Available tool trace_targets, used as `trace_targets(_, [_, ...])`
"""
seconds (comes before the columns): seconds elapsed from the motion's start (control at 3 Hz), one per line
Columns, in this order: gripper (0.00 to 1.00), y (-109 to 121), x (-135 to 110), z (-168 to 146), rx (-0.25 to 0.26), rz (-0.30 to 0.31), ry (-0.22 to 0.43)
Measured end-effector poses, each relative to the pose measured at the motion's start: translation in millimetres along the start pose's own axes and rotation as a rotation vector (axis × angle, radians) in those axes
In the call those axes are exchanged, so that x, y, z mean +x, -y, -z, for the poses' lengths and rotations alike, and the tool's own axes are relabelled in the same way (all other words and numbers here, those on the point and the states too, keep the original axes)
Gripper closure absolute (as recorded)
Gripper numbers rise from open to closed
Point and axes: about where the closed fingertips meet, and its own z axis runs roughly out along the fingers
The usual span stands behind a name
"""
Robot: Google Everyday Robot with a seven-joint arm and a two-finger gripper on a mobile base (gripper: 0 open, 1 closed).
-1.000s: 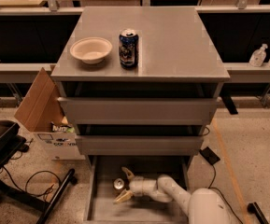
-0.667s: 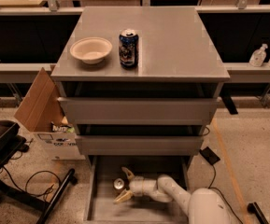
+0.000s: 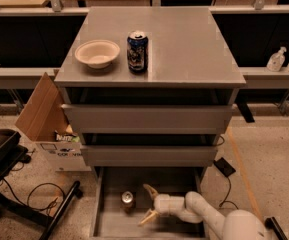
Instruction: Place orange can into bottom drawer
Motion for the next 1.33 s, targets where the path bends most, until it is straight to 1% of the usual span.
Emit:
trace_targets(0.33, [0.0,-28.0,-3.4,53.7,0.012,0.0,-0.031])
trace_targets(0.67, [0.0,-46.5,-17.1,99.2,0.039,0.043,-0.119])
trace_targets(1.0, [0.0,-52.9,-53.9,137.5,0.106,0.132,-0.226])
trace_targets(1.33, [0.0,-49.7,-106.9,171.4,0.213,0.215,-0.355])
